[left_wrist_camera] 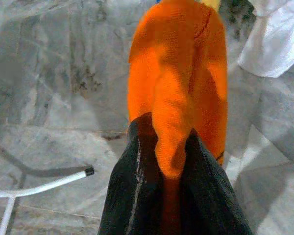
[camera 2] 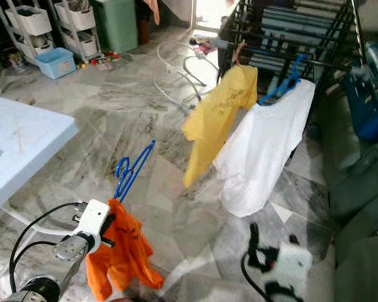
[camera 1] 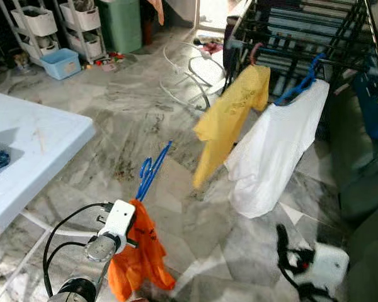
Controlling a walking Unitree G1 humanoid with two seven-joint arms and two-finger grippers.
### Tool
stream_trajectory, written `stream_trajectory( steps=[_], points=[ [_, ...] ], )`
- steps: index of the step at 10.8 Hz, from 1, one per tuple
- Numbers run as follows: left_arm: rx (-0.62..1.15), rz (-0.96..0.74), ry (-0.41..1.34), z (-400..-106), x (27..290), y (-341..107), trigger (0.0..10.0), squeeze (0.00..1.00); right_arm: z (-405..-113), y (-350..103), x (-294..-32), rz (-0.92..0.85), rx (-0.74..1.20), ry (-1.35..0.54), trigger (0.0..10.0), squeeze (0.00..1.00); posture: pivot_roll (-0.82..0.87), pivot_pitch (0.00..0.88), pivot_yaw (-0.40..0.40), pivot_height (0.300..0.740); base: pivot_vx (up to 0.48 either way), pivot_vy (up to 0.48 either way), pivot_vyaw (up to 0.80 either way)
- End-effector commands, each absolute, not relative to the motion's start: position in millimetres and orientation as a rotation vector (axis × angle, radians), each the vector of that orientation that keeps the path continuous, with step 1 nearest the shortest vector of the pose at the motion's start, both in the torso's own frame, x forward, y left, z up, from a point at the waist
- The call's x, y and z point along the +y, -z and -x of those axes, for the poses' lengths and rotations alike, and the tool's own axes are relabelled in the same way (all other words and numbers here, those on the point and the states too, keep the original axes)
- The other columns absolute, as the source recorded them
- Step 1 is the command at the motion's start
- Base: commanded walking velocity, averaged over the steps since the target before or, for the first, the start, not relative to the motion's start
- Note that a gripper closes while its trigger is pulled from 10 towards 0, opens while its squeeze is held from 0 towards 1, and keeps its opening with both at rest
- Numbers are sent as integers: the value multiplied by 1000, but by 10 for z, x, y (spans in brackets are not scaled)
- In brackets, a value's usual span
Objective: Hang hanger
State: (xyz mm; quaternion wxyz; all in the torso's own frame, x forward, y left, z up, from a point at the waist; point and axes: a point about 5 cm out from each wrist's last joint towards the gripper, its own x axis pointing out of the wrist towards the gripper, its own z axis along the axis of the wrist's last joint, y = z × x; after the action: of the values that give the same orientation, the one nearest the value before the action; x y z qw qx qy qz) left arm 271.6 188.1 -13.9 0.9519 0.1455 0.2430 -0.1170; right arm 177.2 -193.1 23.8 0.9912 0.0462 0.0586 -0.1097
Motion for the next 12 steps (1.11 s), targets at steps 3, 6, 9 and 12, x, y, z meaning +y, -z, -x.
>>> stream_trajectory(
  steps=[3,6,9,12],
  points=[
    [474,-273,224,-2776,1889,87,10000,0,-1920,-277,-1944,-95,101,225,10000,0,76,15,-44,740,0,300,0],
    [471,-282,269,-2816,1845,61,10000,0,-1934,-335,-2029,-92,72,277,10000,0,47,19,-29,740,0,479,0],
    [455,-283,300,-2871,1741,27,10000,0,-1953,-347,-2060,-91,60,307,10000,0,40,22,-13,740,0,480,0],
    [424,-287,353,-2910,1651,-17,10000,0,-1993,-351,-2035,-99,53,317,10000,0,44,21,-7,740,0,160,0]
  ],
)
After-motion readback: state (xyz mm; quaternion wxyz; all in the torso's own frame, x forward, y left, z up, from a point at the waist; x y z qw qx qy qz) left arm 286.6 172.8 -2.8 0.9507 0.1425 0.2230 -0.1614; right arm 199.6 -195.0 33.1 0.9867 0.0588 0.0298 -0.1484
